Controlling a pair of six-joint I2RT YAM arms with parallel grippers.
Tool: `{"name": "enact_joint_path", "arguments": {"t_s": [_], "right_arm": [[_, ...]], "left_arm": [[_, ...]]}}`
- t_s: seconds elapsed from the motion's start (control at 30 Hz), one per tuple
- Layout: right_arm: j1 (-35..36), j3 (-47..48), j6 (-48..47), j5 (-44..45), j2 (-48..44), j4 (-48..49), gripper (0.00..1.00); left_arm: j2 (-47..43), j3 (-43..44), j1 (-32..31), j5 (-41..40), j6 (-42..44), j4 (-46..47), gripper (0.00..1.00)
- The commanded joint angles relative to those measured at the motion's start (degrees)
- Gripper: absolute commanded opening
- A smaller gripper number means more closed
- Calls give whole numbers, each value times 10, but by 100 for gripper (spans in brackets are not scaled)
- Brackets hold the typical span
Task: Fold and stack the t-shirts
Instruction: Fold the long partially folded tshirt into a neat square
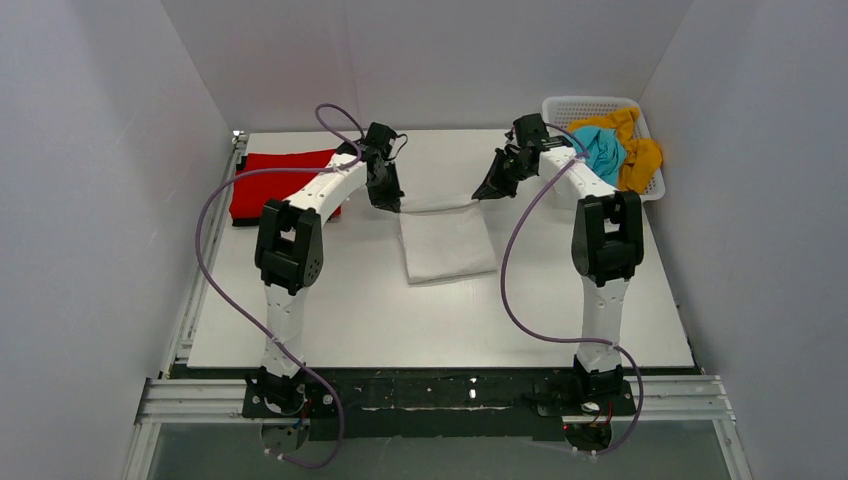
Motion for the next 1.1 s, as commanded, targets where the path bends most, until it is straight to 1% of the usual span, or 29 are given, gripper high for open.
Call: {"name": "enact_joint_path", "arguments": {"t_s": [0.0, 0.03, 0.1, 0.13, 0.2, 0.23, 0.27, 0.3, 0.37, 0.43, 0.5, 0.53, 0.57, 0.63, 0.67, 0.7, 0.73, 0.83, 0.97, 1.07], "right_arm": [[-13, 42, -4, 7, 27, 41, 1], [-14, 42, -2, 8, 35, 51, 3], [-15, 57, 1, 9, 57, 51, 8], [-15, 72, 1, 17, 67, 49, 17], [-15, 102, 2, 32, 84, 36, 37], [-14, 120, 1, 43, 89, 27, 51], [-14, 138, -4, 48, 92, 12, 61], [-14, 152, -9, 53, 90, 0, 70], [-13, 166, -21, 65, 71, -19, 78], [-11, 159, -32, 86, 40, -31, 81], [-8, 128, -42, 68, -4, -31, 82], [-7, 76, -39, 39, -33, -9, 82], [-6, 24, -28, -9, -60, 26, 82], [-1, -68, 16, -106, -106, 148, 83], [2, -89, 34, -141, -113, 195, 83], [5, -89, 43, -161, -109, 217, 83], [8, -75, 46, -167, -98, 217, 83], [10, -34, 58, -162, -46, 212, 82], [8, 1, 73, -163, 27, 207, 80], [4, 24, 87, -165, 89, 207, 80]], "left_arm": [[28, 45, 14, -53, 14, -69, 0], [35, 51, 14, -54, 15, -69, 0], [50, 70, 15, -52, 18, -75, 13], [57, 88, 16, -53, 20, -83, 28], [71, 118, 15, -60, 22, -102, 64], [75, 132, 15, -64, 24, -113, 86], [75, 145, 16, -64, 24, -123, 97], [72, 155, 15, -63, 25, -134, 98], [56, 157, 15, -58, 20, -147, 98], [25, 138, 15, -44, 11, -144, 98], [-7, 111, 15, -1, -1, -131, 98], [-22, 82, 15, 45, -10, -113, 98], [-35, 57, 15, 81, -19, -88, 98], [-47, 14, 14, 140, -42, -19, 98], [-44, 3, 14, 159, -51, 8, 98], [-34, -1, 14, 172, -59, 24, 98], [-21, 5, 14, 185, -68, 34, 98], [35, 48, 14, 214, -75, 53, 98], [103, 120, 17, 205, -69, 5, 98], [120, 98, 18, 204, -56, 34, 98]]}}
